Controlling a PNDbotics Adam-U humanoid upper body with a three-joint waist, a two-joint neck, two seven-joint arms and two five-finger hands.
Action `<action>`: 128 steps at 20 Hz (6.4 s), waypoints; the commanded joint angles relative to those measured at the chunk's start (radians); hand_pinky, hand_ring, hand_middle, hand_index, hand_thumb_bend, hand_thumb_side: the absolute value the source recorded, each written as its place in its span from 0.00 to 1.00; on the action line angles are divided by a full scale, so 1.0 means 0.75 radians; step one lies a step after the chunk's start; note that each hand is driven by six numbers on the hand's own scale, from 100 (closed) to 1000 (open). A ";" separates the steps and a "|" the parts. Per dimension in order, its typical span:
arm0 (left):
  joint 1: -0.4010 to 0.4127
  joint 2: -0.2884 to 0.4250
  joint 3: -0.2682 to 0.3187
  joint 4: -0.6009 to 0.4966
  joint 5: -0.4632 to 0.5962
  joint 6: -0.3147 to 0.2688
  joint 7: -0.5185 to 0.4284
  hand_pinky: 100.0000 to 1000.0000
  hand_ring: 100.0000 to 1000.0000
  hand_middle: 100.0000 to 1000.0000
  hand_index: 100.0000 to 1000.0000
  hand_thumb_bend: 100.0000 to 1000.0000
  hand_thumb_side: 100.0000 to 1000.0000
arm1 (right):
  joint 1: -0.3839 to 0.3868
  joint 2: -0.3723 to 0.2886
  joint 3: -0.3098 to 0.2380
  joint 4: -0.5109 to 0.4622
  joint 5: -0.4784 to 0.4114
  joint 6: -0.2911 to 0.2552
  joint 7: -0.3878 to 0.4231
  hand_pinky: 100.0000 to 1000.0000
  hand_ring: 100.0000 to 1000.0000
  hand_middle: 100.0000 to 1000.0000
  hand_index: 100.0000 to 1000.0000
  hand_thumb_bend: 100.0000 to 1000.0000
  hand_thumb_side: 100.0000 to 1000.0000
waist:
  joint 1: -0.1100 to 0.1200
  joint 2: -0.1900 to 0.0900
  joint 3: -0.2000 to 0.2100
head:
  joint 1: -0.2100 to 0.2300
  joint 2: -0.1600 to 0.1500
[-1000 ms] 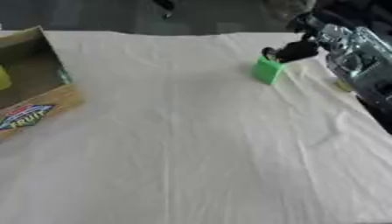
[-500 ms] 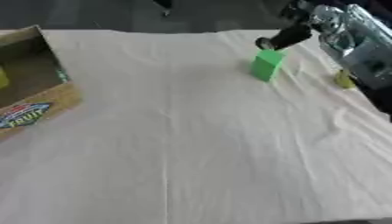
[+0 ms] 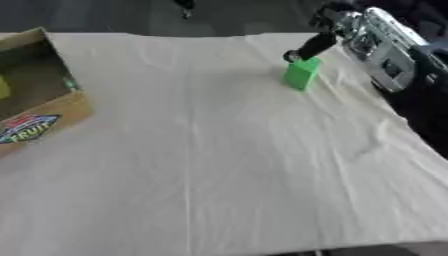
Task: Pick up the objects with one hand, pass them to the other hand, and then place them into the box on the other side of the table.
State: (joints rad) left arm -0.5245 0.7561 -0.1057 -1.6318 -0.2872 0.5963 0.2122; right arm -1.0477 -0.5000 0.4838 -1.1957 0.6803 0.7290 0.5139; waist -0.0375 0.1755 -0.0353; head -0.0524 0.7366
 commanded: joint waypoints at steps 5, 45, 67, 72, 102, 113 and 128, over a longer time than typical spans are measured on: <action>0.001 0.043 0.029 0.019 0.019 0.001 0.022 0.53 0.71 0.66 0.81 0.00 0.62 | -0.013 0.020 -0.053 -0.011 0.227 0.237 0.323 0.89 0.87 0.84 0.87 0.50 0.26 | 0.004 -0.035 -0.013 | 0.024 -0.012; 0.023 0.027 0.028 0.086 0.038 0.009 -0.003 0.55 0.71 0.64 0.80 0.00 0.64 | 0.091 0.106 -0.148 0.014 0.258 0.237 0.254 0.88 0.83 0.78 0.81 0.50 0.23 | 0.033 0.000 -0.006 | 0.011 -0.033; 0.064 0.019 0.044 0.084 0.071 0.017 0.012 0.56 0.71 0.64 0.80 0.00 0.66 | 0.059 0.106 -0.193 0.038 0.212 0.237 -0.050 0.89 0.85 0.81 0.83 0.48 0.20 | 0.056 0.053 0.025 | 0.021 -0.059; 0.069 0.030 0.047 0.083 0.077 0.018 0.020 0.56 0.71 0.64 0.80 0.00 0.66 | 0.018 0.070 -0.193 0.012 0.178 0.237 -0.002 0.90 0.85 0.82 0.84 0.53 0.24 | 0.052 0.054 0.034 | 0.001 -0.034; 0.008 0.039 0.026 0.103 0.053 0.005 -0.009 0.56 0.71 0.64 0.80 0.00 0.66 | -0.117 -0.127 -0.141 0.044 -0.126 0.237 0.380 0.90 0.87 0.81 0.85 0.55 0.35 | 0.011 0.068 0.060 | -0.042 0.003; -0.008 0.042 0.026 0.081 0.046 0.000 -0.014 0.56 0.71 0.64 0.80 0.00 0.66 | -0.091 -0.136 -0.150 0.100 -0.158 0.219 0.384 0.90 0.87 0.80 0.85 0.56 0.35 | 0.005 0.085 0.077 | -0.062 -0.016; -0.007 0.042 0.032 0.085 0.060 0.005 -0.006 0.56 0.71 0.64 0.80 0.00 0.68 | -0.071 -0.150 -0.177 0.143 -0.182 0.220 0.309 0.89 0.87 0.80 0.84 0.59 0.31 | 0.005 0.124 0.087 | -0.070 -0.033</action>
State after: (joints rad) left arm -0.5145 0.7478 -0.0954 -1.5539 -0.2431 0.5994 0.2041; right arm -1.0879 -0.5731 0.3643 -1.0840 0.5443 0.6914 0.5515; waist -0.0375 0.2856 0.0299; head -0.1036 0.7225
